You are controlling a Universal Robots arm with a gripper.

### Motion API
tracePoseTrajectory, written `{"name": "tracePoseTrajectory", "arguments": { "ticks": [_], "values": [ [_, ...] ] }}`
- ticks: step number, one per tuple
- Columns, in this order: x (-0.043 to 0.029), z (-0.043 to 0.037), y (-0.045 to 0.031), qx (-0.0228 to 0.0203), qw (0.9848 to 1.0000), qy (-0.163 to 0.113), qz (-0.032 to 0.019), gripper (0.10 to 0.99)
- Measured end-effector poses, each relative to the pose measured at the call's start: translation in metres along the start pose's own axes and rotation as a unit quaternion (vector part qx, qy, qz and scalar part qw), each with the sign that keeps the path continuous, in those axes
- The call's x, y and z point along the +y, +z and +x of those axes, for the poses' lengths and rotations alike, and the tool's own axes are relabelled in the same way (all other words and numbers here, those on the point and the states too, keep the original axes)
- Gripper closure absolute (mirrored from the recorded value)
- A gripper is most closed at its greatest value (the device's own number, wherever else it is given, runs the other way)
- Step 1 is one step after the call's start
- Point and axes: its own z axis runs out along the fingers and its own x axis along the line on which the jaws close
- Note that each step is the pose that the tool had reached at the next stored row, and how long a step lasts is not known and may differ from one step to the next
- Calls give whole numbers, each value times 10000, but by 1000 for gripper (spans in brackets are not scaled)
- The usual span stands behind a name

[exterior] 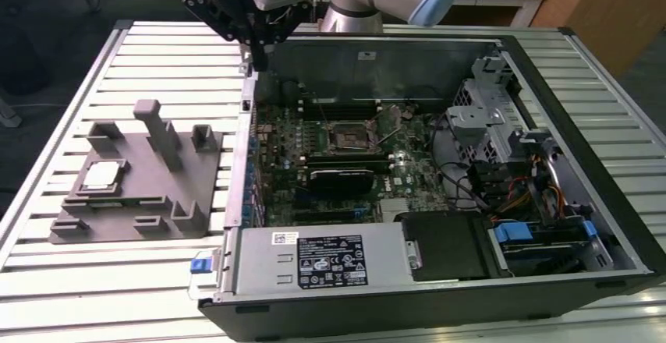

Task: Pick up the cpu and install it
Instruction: 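Reach for the cpu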

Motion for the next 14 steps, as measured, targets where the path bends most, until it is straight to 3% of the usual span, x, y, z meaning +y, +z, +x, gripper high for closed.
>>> {"name": "tracePoseTrajectory", "arguments": {
  "ticks": [14],
  "values": [
    [-15,194,-5,-1,10000,0,0,980]
  ]
}}
